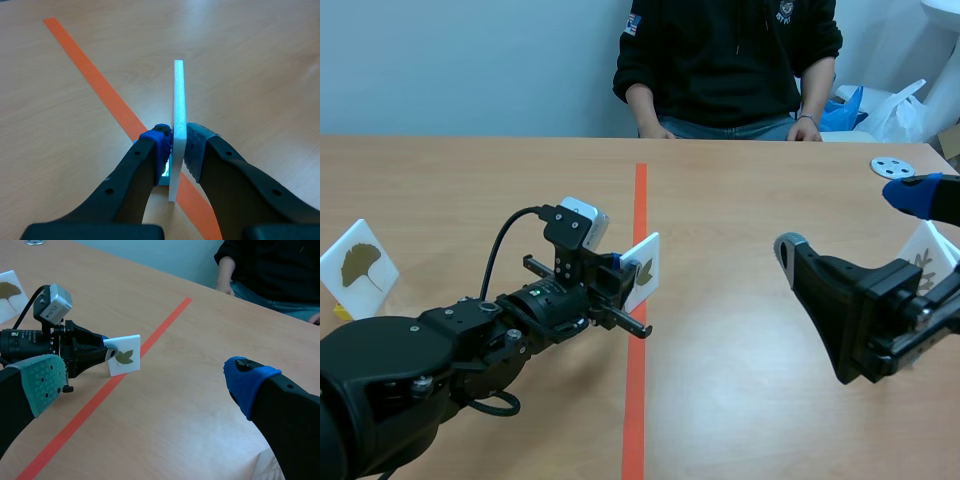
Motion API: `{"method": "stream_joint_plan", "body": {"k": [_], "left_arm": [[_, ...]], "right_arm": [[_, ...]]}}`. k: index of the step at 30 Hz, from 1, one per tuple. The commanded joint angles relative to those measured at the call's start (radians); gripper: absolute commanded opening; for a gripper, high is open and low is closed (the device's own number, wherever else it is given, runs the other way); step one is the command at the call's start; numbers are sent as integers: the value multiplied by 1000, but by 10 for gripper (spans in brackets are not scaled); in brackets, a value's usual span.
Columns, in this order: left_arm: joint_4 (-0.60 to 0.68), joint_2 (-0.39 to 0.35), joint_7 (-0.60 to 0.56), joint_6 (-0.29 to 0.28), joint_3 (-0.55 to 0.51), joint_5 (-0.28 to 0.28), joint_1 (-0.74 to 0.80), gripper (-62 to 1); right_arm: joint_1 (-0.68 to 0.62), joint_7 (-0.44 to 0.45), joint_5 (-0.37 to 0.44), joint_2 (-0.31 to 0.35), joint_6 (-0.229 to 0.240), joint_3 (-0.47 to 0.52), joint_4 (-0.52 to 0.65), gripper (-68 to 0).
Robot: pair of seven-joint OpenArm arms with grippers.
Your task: Sort the leaf by its shape. The table is split by an orange tape line. A compound leaf with several leaflets goes to the left side, a simple leaf with one blade goes to the right side. Return to the home posture when a red brick is placed on the table.
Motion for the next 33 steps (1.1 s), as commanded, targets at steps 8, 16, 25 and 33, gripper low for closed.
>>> {"method": "stream_joint_plan", "body": {"k": [8,16,25,33], "left_arm": [[64,-21,-13,-2,-11,1,0,-563],[393,-154,122,-2,-127,8,173,-563],[787,-277,196,-2,-373,8,504,-563],[973,-285,196,7,-610,8,758,-563]], "right_arm": [[14,18,14,3,-2,13,3,-4],[14,18,14,3,-3,13,3,-4],[14,18,14,3,-3,13,3,-4],[14,18,14,3,-3,13,3,-4]]}}
